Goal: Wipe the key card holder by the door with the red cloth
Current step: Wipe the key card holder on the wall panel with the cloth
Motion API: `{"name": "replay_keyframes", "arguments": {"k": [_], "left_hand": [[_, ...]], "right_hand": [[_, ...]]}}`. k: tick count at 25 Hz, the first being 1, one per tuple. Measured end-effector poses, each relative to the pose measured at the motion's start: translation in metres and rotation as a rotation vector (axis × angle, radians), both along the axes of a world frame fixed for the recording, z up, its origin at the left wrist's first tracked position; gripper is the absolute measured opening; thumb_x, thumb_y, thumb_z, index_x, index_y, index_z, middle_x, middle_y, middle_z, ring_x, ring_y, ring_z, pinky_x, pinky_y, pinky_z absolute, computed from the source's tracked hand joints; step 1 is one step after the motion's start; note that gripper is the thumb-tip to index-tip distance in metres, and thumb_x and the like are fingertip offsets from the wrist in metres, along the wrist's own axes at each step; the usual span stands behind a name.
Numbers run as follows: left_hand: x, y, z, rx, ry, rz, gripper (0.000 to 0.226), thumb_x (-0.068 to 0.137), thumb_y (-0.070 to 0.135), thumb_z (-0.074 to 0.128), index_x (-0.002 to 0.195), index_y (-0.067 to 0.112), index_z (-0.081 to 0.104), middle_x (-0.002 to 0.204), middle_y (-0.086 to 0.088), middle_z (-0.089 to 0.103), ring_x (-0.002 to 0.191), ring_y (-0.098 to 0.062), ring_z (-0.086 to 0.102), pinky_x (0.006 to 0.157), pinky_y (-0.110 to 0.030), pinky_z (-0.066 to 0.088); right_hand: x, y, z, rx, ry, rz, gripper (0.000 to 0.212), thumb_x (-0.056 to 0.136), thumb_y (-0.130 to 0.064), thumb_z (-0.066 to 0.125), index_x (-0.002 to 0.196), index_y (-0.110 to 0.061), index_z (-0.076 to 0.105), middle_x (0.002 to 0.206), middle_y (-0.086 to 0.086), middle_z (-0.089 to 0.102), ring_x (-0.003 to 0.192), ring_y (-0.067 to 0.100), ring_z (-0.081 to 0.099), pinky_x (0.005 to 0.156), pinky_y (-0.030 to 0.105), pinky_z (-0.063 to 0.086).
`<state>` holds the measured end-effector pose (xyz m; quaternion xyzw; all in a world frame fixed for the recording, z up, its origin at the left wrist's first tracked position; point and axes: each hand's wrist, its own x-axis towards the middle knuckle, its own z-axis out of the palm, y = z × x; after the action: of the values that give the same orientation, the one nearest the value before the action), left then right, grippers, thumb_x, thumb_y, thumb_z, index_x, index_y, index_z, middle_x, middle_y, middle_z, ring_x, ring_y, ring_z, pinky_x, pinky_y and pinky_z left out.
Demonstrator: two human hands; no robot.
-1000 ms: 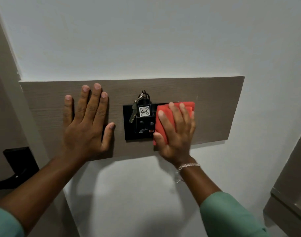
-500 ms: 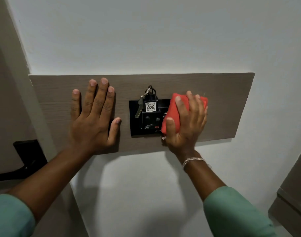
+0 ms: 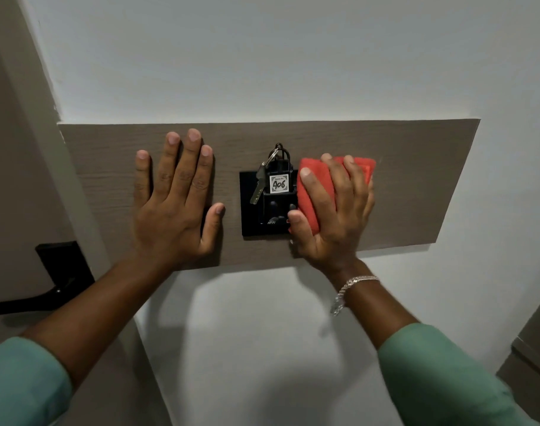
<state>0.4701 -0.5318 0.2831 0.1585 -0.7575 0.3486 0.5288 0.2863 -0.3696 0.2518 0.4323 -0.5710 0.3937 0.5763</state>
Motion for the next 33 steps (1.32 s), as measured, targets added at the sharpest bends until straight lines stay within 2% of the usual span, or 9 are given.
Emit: {"name": "replay_keyframes", "arguments": {"k": [4,10,14,17,19,22,26,30,33], "left_hand": [[0.001,0.000,0.001,-0.003,0.003,0.003,0.074,0.094,0.041,0.041,0.155,0.003,0.021,0.162,-0.016,0.015,0.151,-0.037,0.015,0.123,-0.052,-0.001],[0.000,-0.001,0.000,0.007,0.008,0.005,0.075,0.094,0.042,0.041,0.155,0.004,0.021,0.162,-0.015,0.015,0.153,-0.031,0.007,0.124,-0.051,-0.001],[0.000,-0.002,0.000,0.022,0.003,-0.020,0.074,0.094,0.043,0.040,0.155,0.005,0.020,0.163,-0.014,0.014,0.154,-0.030,0.005,0.124,-0.052,0.001],[0.000,-0.004,-0.001,0.021,0.001,-0.031,0.074,0.094,0.043,0.040,0.155,0.006,0.020,0.163,-0.014,0.015,0.153,-0.030,0.007,0.123,-0.053,0.005],[-0.001,-0.003,-0.002,0.025,0.005,-0.038,0.074,0.094,0.043,0.040,0.155,0.006,0.020,0.163,-0.013,0.014,0.153,-0.030,0.006,0.123,-0.054,0.006],[-0.001,-0.003,-0.001,0.019,-0.004,-0.037,0.075,0.094,0.043,0.039,0.156,0.006,0.017,0.163,-0.013,0.011,0.153,-0.030,0.006,0.122,-0.055,0.007],[0.001,-0.001,-0.001,0.032,-0.006,-0.048,0.075,0.094,0.042,0.039,0.156,0.006,0.018,0.162,-0.014,0.014,0.152,-0.033,0.012,0.121,-0.057,0.010],[0.000,0.000,-0.001,0.021,-0.006,-0.051,0.074,0.094,0.042,0.039,0.155,0.005,0.020,0.161,-0.014,0.015,0.151,-0.034,0.015,0.120,-0.058,0.014],[0.000,-0.005,-0.002,0.025,-0.002,-0.063,0.075,0.094,0.043,0.039,0.156,0.007,0.018,0.163,-0.013,0.013,0.153,-0.031,0.008,0.122,-0.056,0.010]], "right_hand": [[-0.046,0.049,-0.001,0.279,0.353,-0.093,0.052,0.093,-0.052,0.059,0.138,-0.026,0.052,0.145,0.014,0.053,0.134,0.035,0.047,0.100,0.054,0.041],[-0.028,0.046,0.001,-0.165,-0.192,0.101,0.045,0.101,-0.043,0.053,0.136,-0.016,0.052,0.132,0.022,0.058,0.118,0.033,0.054,0.096,0.052,0.048],[0.024,-0.001,0.014,-0.172,-0.119,0.241,0.046,0.099,-0.044,0.058,0.140,-0.024,0.051,0.138,0.012,0.052,0.124,0.026,0.054,0.104,0.041,0.044],[0.039,-0.017,-0.009,0.000,-0.010,0.034,0.046,0.099,-0.051,0.049,0.140,-0.030,0.050,0.149,0.009,0.047,0.138,0.032,0.046,0.110,0.058,0.036],[0.037,-0.017,-0.016,-0.055,-0.115,0.035,0.046,0.100,-0.052,0.040,0.139,-0.028,0.049,0.151,0.013,0.047,0.145,0.033,0.038,0.115,0.070,0.028],[0.049,-0.035,-0.002,-0.189,-0.266,0.119,0.051,0.098,-0.054,0.042,0.141,-0.027,0.048,0.153,0.013,0.046,0.148,0.034,0.034,0.120,0.068,0.021],[0.024,-0.017,-0.022,0.026,0.069,0.053,0.058,0.094,-0.061,0.048,0.143,-0.030,0.036,0.150,0.017,0.038,0.143,0.040,0.035,0.119,0.067,0.020],[0.031,-0.027,-0.012,-0.117,-0.205,0.116,0.060,0.094,-0.062,0.042,0.145,-0.032,0.036,0.156,0.014,0.034,0.150,0.035,0.029,0.123,0.063,0.017],[0.027,-0.025,-0.019,0.024,0.040,0.065,0.063,0.093,-0.061,0.048,0.146,-0.030,0.036,0.153,0.018,0.036,0.148,0.037,0.030,0.121,0.065,0.019]]}}
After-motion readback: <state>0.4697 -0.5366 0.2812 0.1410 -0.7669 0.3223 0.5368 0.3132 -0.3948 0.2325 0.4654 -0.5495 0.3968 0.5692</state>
